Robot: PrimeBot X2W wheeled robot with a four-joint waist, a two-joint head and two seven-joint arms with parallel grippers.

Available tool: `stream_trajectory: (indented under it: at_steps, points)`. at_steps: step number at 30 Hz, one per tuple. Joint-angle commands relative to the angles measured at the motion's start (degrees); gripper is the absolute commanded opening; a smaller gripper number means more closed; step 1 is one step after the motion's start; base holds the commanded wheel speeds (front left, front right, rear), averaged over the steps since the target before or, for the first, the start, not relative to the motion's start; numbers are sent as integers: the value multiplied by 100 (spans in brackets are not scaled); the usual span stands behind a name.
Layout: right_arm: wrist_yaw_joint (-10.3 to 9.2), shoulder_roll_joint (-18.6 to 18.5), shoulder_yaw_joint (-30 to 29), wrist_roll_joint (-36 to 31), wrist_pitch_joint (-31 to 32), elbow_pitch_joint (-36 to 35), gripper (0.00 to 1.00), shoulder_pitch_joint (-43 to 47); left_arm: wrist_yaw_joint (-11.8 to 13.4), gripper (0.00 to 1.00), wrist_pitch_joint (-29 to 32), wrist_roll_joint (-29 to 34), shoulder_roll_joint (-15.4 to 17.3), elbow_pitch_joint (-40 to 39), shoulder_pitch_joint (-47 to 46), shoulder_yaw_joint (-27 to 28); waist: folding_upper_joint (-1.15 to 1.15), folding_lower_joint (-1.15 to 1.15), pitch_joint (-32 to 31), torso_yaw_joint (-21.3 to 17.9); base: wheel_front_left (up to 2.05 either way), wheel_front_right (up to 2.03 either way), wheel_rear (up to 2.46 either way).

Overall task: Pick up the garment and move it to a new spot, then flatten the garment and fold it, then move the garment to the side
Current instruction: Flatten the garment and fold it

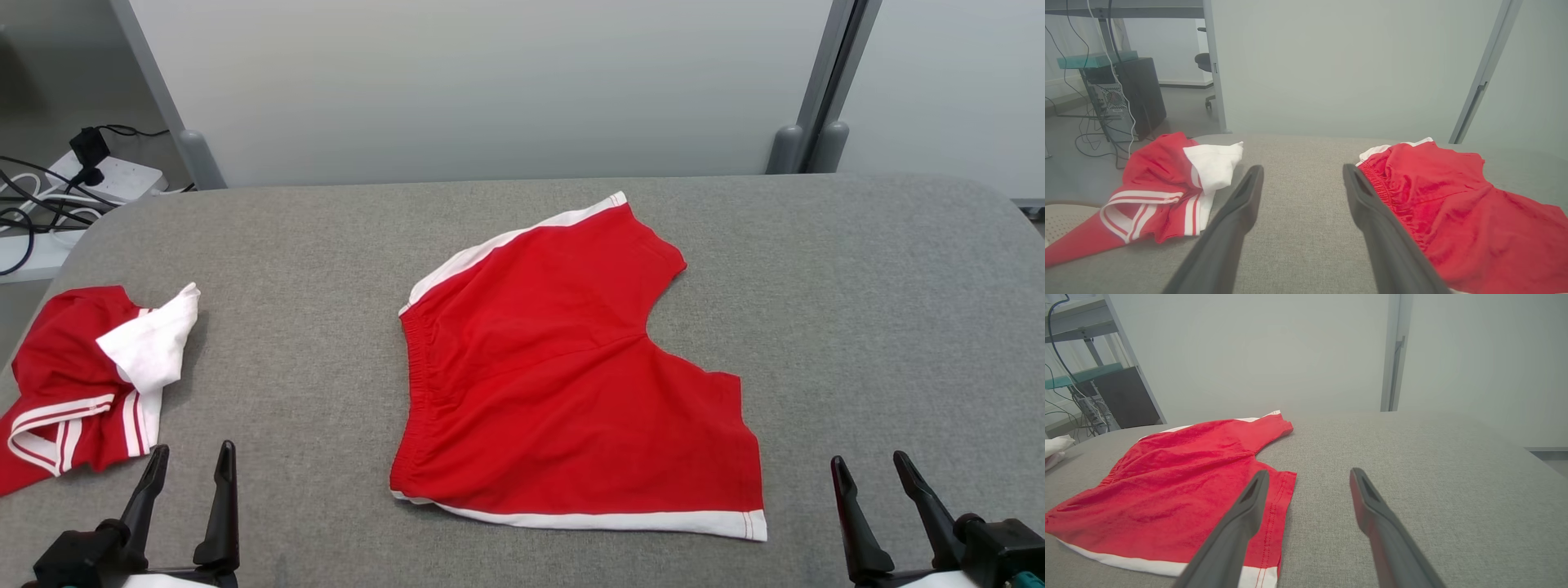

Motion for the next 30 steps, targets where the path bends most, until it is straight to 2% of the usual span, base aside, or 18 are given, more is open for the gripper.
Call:
stream_trajectory:
  at_steps: [1,11,19,25,30]
  points:
    - [24,-82,116,46,-76,-145,100,-181,-26,100,-35,65,79,-101,-274,232,0,0,16,2,0,0,0]
    - [24,-134,269,115,-47,-124,100,-163,-123,100,-35,105,-103,-52,-373,168,0,0,218,6,0,0,0]
    - [24,-204,581,289,74,-67,100,-169,-395,100,7,58,-309,193,-540,-238,0,0,576,0,0,0,0]
    - [24,-242,901,414,188,75,100,-242,-645,100,26,-56,-433,675,-772,-629,0,0,905,-38,0,0,0]
    - [24,-291,1085,507,255,269,100,-354,-756,100,43,-177,-441,1049,-981,-917,0,0,1090,-70,0,0,0]
